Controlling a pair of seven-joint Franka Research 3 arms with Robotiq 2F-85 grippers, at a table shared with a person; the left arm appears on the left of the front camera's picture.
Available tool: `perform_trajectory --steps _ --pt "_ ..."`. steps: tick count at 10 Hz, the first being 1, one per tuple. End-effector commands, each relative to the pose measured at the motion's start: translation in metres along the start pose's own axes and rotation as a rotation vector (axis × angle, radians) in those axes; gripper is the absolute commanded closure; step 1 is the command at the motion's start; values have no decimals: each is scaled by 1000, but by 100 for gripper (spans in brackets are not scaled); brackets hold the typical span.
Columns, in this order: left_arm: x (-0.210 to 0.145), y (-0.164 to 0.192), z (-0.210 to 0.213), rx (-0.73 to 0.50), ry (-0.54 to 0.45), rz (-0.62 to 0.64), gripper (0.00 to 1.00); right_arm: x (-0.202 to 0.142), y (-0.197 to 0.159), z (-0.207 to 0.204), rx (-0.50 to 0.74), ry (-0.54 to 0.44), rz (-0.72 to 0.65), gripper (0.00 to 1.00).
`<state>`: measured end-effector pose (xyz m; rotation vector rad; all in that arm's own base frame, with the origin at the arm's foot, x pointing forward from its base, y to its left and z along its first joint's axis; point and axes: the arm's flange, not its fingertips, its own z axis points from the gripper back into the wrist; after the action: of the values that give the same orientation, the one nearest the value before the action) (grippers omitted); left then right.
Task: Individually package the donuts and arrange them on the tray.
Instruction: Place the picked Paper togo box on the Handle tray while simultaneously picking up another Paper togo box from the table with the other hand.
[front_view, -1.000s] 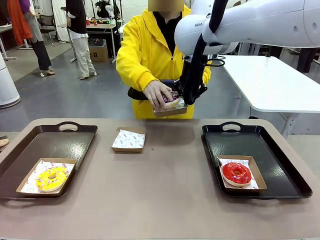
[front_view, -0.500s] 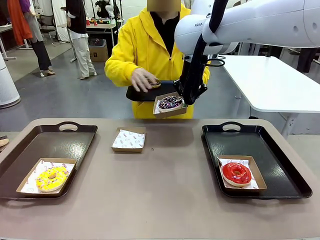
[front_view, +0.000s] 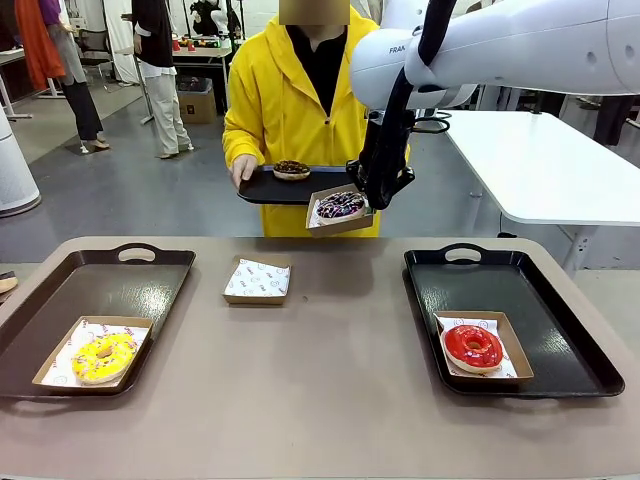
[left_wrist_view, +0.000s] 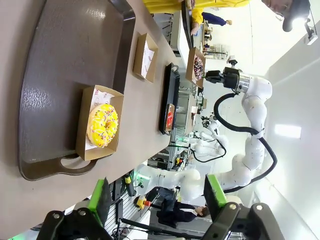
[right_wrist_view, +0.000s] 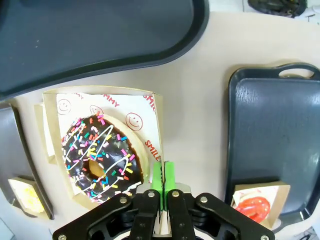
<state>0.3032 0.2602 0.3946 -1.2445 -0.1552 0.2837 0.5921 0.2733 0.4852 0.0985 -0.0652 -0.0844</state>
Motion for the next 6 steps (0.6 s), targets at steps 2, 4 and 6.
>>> perform_trajectory --steps 2,4,6 --pt "4 -40 -26 115 23 -32 3 -19 -62 35 18 -35 -10 99" --pt "14 -106 -65 253 77 -98 3 -30 -135 63 13 -62 0 99" --pt "29 -158 -112 395 143 -114 3 -29 -197 65 -52 -80 81 99"
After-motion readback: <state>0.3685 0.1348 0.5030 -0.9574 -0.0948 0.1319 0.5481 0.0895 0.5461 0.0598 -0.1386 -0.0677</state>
